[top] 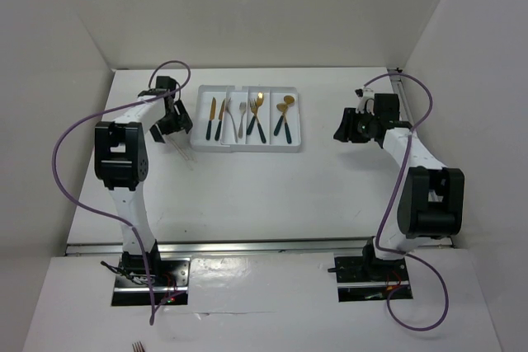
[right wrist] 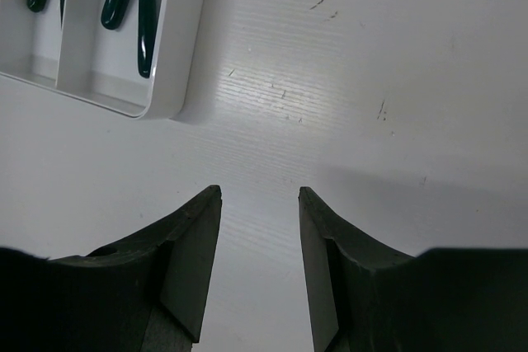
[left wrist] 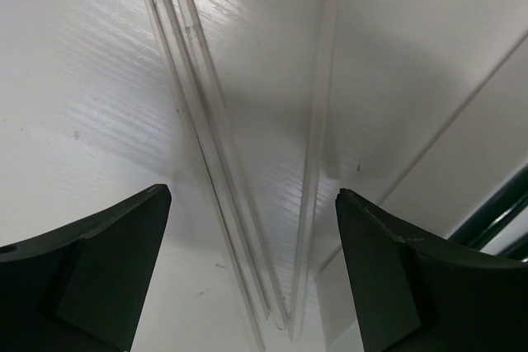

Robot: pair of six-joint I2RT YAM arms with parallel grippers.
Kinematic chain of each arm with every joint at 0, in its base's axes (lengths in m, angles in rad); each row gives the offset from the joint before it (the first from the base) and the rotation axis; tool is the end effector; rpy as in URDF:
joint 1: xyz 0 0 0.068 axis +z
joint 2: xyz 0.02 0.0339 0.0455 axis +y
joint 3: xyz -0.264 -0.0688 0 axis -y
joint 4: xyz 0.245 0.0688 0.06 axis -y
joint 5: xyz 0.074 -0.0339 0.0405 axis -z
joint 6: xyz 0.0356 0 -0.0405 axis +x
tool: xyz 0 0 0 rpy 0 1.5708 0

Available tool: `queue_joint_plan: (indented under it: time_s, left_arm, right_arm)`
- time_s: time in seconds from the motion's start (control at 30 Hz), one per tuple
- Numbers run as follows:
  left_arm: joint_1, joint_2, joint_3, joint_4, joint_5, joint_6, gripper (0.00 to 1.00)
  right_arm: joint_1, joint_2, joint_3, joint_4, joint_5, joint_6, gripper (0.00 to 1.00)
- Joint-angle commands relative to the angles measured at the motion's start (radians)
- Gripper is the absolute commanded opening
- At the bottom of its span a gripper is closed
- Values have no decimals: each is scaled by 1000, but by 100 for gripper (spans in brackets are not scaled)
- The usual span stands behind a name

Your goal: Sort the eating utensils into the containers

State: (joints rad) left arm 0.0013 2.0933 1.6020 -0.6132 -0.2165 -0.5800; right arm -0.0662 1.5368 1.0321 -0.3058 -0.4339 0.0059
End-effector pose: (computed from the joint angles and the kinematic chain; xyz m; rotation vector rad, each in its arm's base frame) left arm 0.4450 0.0082 0.1824 -0.8198 2.5034 0.0959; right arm 0.3280 -0.0067 0.2344 -0.1210 2.3345 0.4850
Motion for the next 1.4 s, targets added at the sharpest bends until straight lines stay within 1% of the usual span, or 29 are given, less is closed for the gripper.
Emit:
queue_joint_plan:
  time_s: [0.0, 0.23, 0.33, 0.43, 0.47, 0.5, 0.6, 0.63, 0.67, 0.7, 0.73, 0.77, 1.03, 1.13, 1.37]
  left_arm:
    - [0, 16, 39, -16, -52, -15, 96]
    - [22, 43, -5, -16, -34, -33, 94]
    - [45, 43, -39, -16, -34, -43, 91]
    - [66, 34, -79, -7, -34, -43, 82]
    - [66, 25, -88, -7, -34, -43, 78]
    - [66, 25, -105, 6, -34, -52, 65]
    - [66, 34, -114, 15, -34, -52, 48]
    - [66, 34, -114, 15, -20, -41, 40]
    - [66, 45, -105, 15, -20, -41, 27]
    - [66, 60, -90, 15, -6, -28, 21]
    - [66, 60, -90, 15, -6, -18, 5]
    - [66, 76, -76, 15, 12, -9, 0]
    - [57, 97, -76, 35, 83, 11, 0]
    - [57, 77, -76, 35, 123, 32, 0]
    - [57, -38, -94, 35, 175, 51, 0]
  right_arm:
    - [2, 19, 52, 10, -3, -11, 50]
    - [2, 28, 74, 0, 6, -20, 50]
    - [2, 39, 83, 0, 6, -20, 49]
    - [2, 48, 92, -9, 6, -20, 49]
    - [2, 48, 92, -9, 6, -20, 49]
    - [2, 48, 92, -9, 6, -20, 49]
    - [2, 57, 102, -9, 15, -20, 49]
    - [2, 57, 102, -9, 15, -20, 49]
    - [2, 57, 102, -9, 15, -20, 49]
    - [2, 68, 111, -18, 15, -20, 48]
    - [2, 68, 111, -18, 15, -20, 48]
    - [2, 68, 111, -18, 15, -20, 48]
    - [2, 77, 111, -18, 15, -29, 48]
    - [2, 77, 120, -18, 15, -29, 48]
    - [2, 86, 129, -9, 4, -29, 47]
